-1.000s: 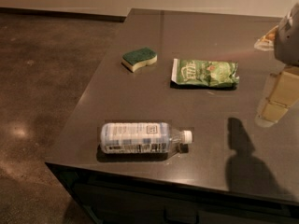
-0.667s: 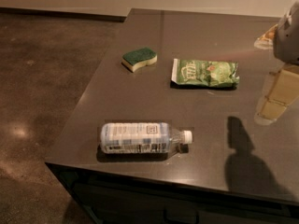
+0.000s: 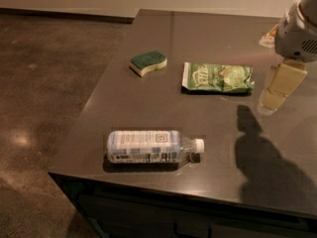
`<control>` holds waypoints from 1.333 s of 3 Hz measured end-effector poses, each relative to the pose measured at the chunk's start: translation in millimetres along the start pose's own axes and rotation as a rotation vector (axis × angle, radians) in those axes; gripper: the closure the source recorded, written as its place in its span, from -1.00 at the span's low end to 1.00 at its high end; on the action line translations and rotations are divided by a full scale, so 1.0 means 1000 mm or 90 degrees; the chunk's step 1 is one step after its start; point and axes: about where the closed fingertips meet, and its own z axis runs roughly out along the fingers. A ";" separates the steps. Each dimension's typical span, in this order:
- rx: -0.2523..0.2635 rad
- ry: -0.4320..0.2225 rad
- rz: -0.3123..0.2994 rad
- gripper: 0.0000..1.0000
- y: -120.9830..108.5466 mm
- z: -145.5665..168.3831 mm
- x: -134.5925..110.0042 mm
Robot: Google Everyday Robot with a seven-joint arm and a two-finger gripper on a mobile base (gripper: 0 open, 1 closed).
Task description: Move green jalapeno chip bag near blue plastic bottle
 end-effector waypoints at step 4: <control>-0.035 -0.039 -0.012 -1.00 -0.095 0.102 -0.010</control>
Offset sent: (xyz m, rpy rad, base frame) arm 0.1192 -0.0141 -0.0556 0.0550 0.0254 0.0423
